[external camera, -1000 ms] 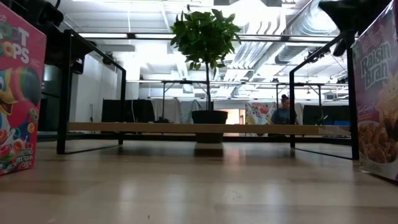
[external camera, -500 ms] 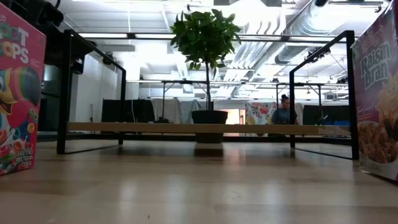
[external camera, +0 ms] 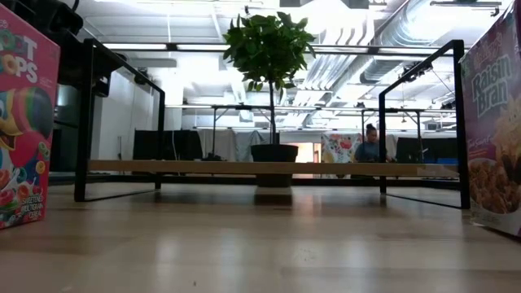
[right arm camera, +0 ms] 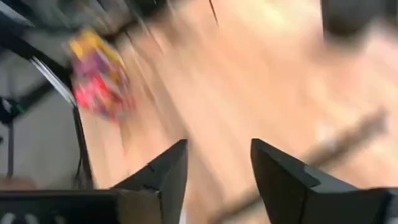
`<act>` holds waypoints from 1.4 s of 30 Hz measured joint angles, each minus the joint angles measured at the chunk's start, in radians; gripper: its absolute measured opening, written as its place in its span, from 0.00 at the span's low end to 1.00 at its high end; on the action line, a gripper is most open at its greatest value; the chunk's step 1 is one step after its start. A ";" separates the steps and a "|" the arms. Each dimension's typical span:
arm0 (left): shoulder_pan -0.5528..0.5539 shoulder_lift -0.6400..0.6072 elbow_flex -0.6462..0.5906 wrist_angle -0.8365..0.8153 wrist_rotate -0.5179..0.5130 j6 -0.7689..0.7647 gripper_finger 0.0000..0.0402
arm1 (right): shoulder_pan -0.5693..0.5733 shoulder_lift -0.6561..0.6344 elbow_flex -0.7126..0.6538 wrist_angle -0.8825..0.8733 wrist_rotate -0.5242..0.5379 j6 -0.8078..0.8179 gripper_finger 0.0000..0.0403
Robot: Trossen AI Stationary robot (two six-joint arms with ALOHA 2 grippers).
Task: Stack cereal on shelf
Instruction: Put the right yellow cereal box on the shelf
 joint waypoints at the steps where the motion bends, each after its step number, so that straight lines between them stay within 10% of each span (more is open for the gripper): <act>1: 0.000 0.000 0.000 0.000 0.000 0.000 0.00 | 0.015 0.034 0.037 -0.085 -0.042 0.087 0.44; 8: 0.000 0.000 0.000 0.000 0.000 0.000 0.00 | 0.200 0.192 0.145 -0.434 -0.301 0.659 0.47; 19: 0.000 0.000 0.000 0.000 0.000 0.000 0.00 | 0.512 0.381 0.129 -0.461 -0.332 1.132 0.47; 42: 0.000 0.000 0.000 0.000 0.000 0.000 0.00 | 0.586 0.614 0.128 -0.335 -0.424 1.245 0.47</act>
